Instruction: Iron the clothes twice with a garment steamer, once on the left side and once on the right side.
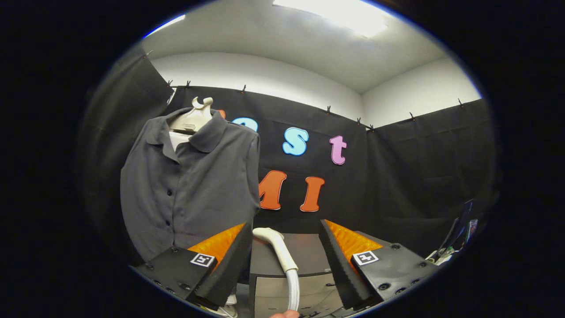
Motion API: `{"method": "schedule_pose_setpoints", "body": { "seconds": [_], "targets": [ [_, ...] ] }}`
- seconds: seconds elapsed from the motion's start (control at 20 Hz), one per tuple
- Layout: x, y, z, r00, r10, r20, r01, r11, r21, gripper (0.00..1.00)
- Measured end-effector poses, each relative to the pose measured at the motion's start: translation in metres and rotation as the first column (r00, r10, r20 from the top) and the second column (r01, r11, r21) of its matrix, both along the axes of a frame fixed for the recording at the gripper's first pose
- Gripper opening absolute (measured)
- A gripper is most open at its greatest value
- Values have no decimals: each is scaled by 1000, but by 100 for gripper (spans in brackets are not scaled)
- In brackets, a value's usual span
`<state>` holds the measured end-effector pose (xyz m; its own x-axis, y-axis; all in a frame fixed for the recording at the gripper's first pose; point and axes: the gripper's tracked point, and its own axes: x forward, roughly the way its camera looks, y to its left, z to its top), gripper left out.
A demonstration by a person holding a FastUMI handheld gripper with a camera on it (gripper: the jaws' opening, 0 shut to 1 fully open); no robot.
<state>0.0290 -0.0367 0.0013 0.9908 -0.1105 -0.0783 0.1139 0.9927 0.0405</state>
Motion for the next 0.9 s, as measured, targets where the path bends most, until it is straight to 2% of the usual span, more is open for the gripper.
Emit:
{"method": "schedule_pose_setpoints", "body": {
  "seconds": [0.15,0.25,0.3,0.5,0.7,0.9],
  "targets": [
    [26,-21,-19,995,-66,-77,67,998,16,98],
    [45,-46,-40,980,-138,-147,139,990,-5,98],
    [58,-48,-52,972,-144,-187,145,989,-9,98],
    [113,-33,-109,937,-70,-342,67,998,-20,98],
    [158,-13,-150,894,-2,-448,-2,1000,-8,98],
    [181,-12,-177,844,18,-536,-31,999,-15,99]
  ]
}}
